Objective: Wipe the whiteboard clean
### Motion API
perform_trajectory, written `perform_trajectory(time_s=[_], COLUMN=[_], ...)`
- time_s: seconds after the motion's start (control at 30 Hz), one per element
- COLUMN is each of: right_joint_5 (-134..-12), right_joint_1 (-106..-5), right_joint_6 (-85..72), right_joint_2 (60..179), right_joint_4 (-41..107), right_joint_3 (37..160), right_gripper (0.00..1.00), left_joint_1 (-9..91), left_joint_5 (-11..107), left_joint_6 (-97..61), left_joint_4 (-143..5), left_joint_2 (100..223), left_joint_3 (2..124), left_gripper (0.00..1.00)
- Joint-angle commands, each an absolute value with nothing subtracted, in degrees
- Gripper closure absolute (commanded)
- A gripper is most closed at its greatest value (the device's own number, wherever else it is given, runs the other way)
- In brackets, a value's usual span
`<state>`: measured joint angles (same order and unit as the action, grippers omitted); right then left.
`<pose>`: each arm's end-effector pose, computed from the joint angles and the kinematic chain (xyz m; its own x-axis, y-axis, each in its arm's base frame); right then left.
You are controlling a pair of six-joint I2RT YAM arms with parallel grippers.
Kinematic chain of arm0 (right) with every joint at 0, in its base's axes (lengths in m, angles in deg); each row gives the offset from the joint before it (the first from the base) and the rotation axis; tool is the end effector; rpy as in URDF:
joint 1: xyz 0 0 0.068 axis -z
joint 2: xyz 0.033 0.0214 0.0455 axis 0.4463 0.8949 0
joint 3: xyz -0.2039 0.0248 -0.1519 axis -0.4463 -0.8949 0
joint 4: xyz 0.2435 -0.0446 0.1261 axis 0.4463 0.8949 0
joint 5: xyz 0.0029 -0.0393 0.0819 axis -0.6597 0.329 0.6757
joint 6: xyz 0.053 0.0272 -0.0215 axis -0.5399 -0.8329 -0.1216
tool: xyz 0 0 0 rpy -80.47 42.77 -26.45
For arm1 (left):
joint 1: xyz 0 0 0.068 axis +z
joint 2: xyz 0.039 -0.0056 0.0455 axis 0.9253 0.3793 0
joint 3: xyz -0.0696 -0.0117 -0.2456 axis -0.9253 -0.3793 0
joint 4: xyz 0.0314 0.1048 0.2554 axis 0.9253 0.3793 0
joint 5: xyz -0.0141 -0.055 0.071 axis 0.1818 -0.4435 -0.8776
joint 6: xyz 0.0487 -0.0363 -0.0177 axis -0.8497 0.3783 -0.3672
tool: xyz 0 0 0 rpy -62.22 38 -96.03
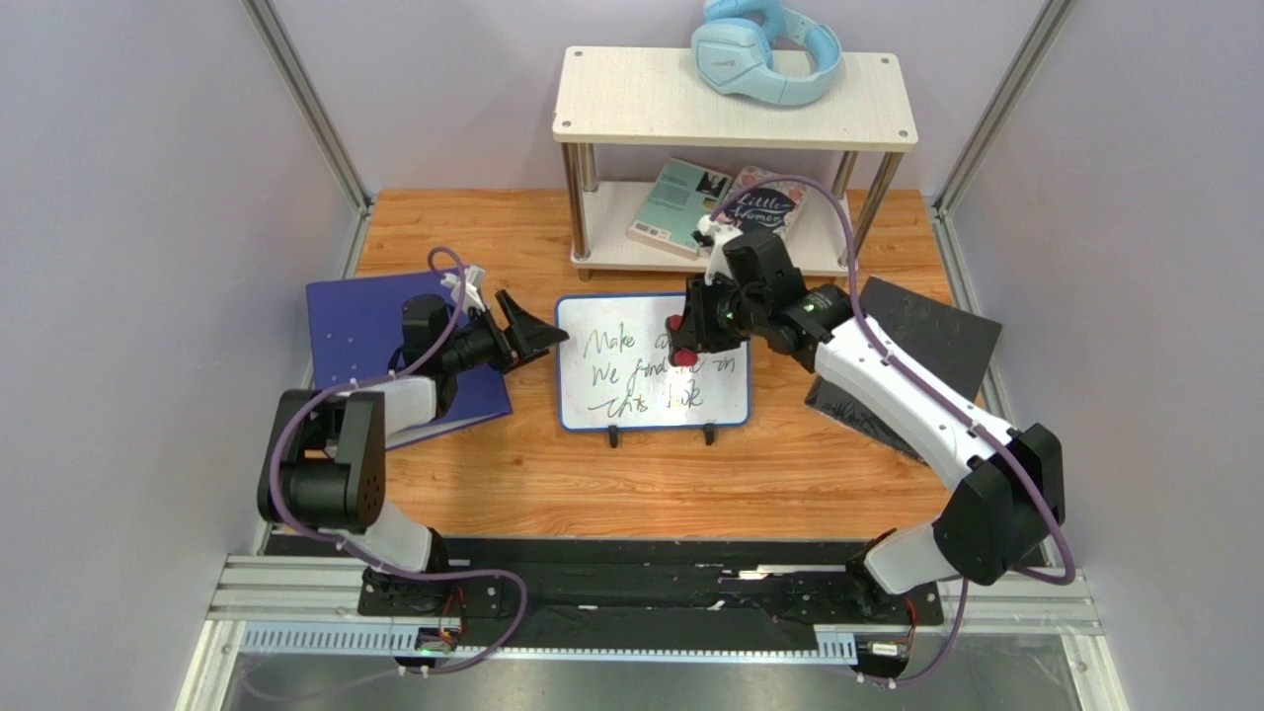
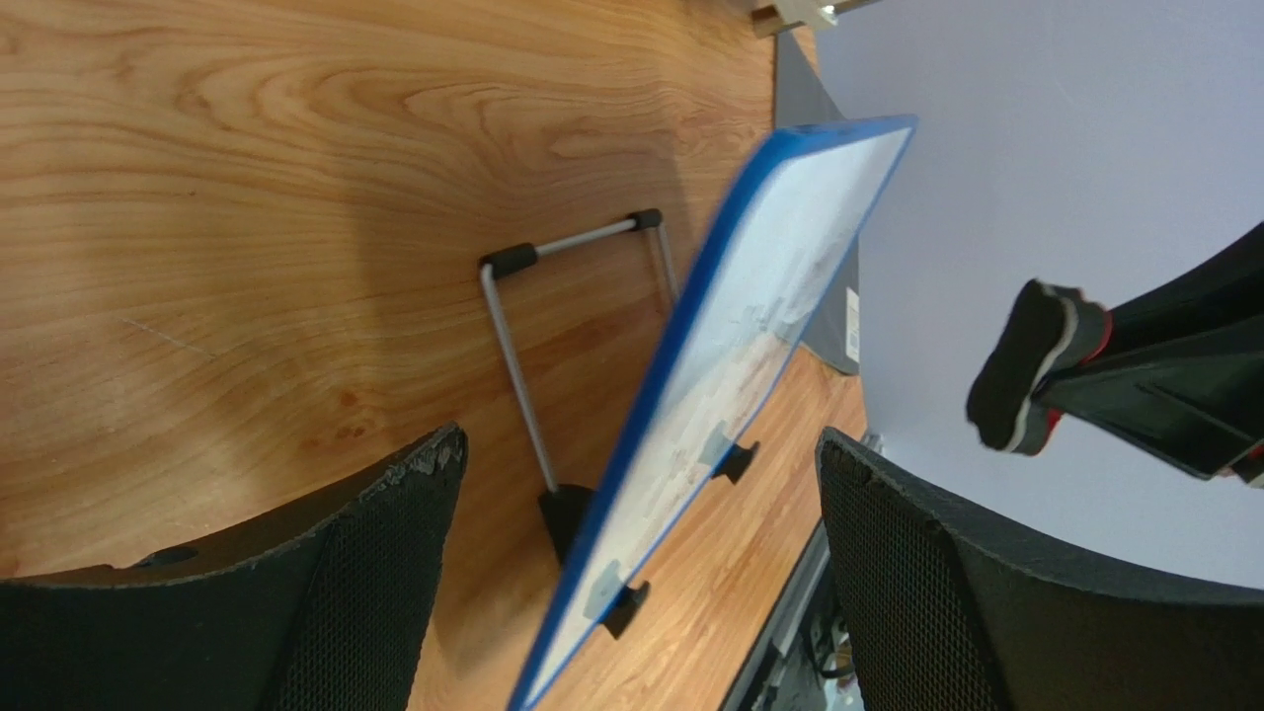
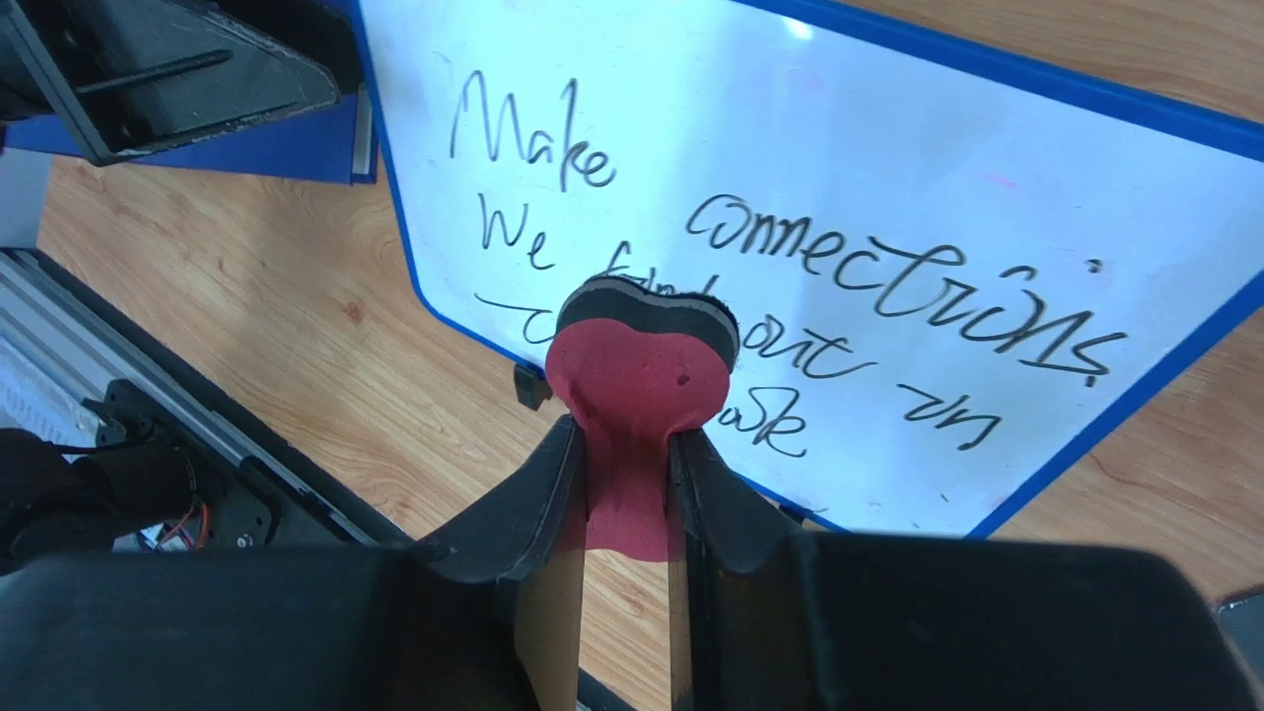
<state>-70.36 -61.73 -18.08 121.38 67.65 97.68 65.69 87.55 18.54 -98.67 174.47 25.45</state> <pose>0.2788 0.2073 0.2932 -0.7486 -0.1493 -0.6460 -0.4593 0.8195 0.3428 0.3140 -0.0469 0.1447 -0.7733 -0.4726 -0.4227 0.2031 0.4469 -0.8712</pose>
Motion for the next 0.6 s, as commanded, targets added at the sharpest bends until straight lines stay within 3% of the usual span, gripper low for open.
perform_trajectory(time_s=[0.0,0.27,0.57], right_joint_5=[-64.6,-65.9,-70.1], right_joint_1=[-59.4,-57.4,-55.2], right_joint_6=[-18.4,-19.2,-18.6], right_joint_2=[122.9,125.8,125.1], right_joint_4=[64.2,60.1,58.2], right_joint_3=[97.9,96.4,93.5], right_gripper=[1.00,1.00,1.00], left_joint_1=[64.2,63.5,62.6], left_joint_5=[87.4,90.1,91.6], left_joint_6=[21.3,37.5,35.5], left_joint_4=[-112.8,-148.2,-152.5], left_joint_2=[181.7,195.9,196.9], left_joint_3=[28.0,27.0,27.7], left_gripper=[0.10,0.22,0.24])
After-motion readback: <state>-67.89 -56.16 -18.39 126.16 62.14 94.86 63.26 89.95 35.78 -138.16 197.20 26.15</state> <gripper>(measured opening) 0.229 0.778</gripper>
